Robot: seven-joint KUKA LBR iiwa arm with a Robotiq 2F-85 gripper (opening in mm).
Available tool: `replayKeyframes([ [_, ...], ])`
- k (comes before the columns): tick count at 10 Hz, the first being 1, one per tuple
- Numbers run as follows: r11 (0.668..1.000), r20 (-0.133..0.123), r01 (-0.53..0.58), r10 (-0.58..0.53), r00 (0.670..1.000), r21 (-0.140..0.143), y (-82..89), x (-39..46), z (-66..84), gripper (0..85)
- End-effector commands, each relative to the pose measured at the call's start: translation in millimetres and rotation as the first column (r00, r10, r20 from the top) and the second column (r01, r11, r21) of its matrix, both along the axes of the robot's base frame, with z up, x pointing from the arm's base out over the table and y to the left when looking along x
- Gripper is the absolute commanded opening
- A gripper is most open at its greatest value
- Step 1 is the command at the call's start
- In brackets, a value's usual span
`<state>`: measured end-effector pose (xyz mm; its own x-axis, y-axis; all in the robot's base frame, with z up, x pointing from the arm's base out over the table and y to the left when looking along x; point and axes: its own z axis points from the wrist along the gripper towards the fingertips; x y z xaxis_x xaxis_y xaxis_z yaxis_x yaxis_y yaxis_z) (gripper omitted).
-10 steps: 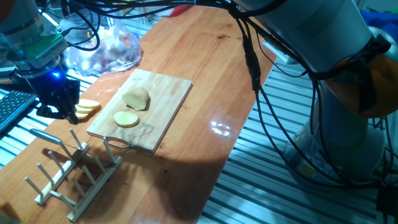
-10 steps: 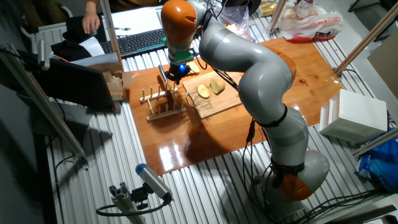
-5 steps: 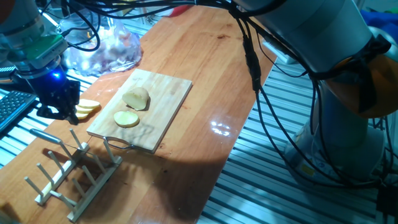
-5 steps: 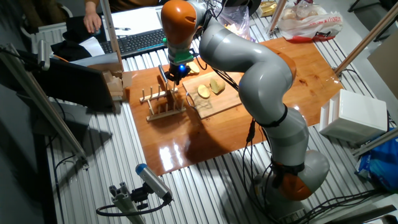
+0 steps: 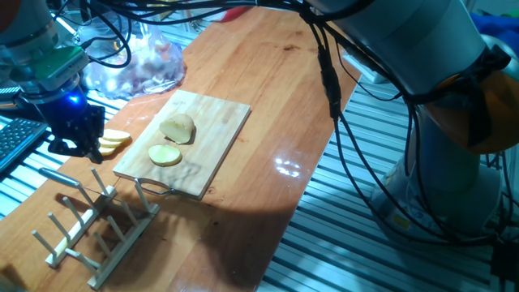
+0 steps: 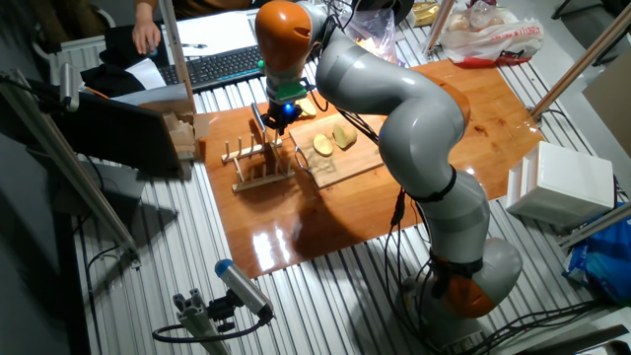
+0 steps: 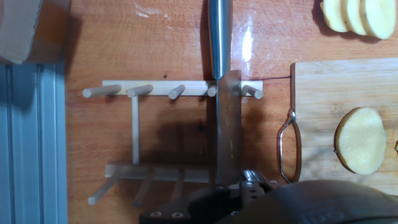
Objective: Chop the potatoes
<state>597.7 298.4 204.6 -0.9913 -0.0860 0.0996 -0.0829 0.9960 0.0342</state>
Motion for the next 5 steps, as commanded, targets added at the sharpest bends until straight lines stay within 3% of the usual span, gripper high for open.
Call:
replayKeyframes([
  [1, 1.0, 0.0, 0.0, 0.0, 1.0, 0.002, 0.1, 0.0, 0.0, 0.0],
  [5, 1.0, -0.002, -0.002, 0.002, 1.0, 0.005, 0.3, -0.2, 0.1, 0.0],
])
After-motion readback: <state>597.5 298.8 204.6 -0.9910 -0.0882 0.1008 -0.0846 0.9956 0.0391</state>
